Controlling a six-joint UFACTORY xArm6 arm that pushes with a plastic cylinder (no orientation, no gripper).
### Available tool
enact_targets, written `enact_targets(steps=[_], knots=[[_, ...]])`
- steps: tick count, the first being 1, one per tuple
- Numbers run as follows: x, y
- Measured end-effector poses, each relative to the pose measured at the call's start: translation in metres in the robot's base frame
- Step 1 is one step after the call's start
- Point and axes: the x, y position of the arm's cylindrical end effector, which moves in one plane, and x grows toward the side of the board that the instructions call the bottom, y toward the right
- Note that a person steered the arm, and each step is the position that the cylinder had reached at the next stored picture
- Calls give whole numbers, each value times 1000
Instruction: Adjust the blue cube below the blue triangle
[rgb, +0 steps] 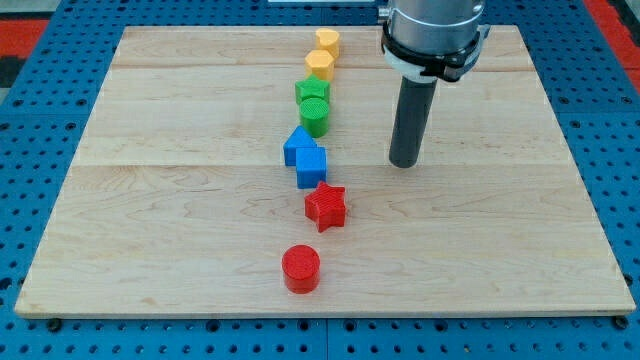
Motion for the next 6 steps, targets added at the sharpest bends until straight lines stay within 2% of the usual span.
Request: enact_targets(steps=[2,6], knots=[[0,-56],[0,-79]])
